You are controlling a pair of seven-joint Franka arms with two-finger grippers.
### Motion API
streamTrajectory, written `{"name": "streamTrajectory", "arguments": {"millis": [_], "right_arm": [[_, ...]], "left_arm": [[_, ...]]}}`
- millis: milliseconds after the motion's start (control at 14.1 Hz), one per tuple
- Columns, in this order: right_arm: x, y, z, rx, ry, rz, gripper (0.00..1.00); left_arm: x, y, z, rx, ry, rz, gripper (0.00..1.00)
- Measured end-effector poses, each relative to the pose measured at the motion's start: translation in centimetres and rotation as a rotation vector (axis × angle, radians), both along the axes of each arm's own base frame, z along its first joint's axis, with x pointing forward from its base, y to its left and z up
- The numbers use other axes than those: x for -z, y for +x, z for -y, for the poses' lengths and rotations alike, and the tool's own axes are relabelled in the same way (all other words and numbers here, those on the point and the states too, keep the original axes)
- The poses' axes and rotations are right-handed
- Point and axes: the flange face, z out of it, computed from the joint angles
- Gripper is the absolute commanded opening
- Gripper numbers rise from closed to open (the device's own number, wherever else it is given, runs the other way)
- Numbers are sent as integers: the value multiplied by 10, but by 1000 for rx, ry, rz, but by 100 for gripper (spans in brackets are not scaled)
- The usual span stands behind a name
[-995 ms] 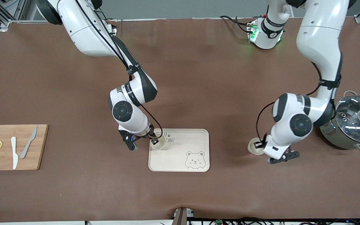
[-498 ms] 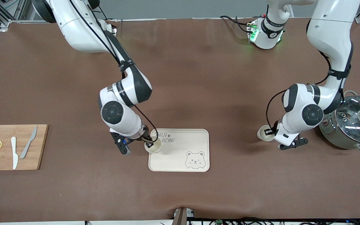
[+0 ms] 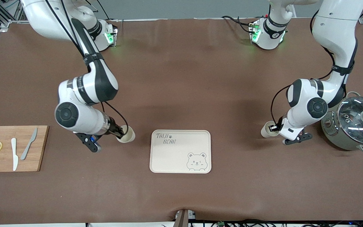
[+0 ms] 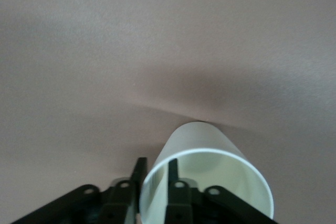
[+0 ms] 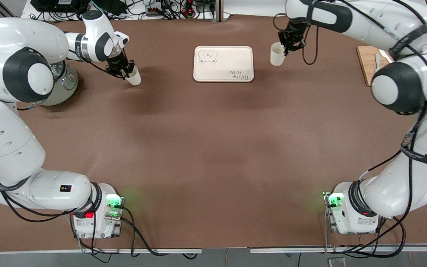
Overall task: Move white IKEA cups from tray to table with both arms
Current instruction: 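Lift the cups and carry them apart off the tray with both grippers, then set the cups down on the table and open both grippers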
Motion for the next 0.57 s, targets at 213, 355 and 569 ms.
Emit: {"name": "streamTrajectory", "arguments": {"millis": [213,355,569], "right_arm": [[0,-31,71,-106,28,-29,0],[6,-50,124,-181,47,-21,0],[26,-77,211,-268,78,-12,0]], "left_arm": [[-5,2,-3,-4,-1,15,100],[-21,5,-2,-3,-4,43,100],[-60,9,-2,2,-4,84,100]]}}
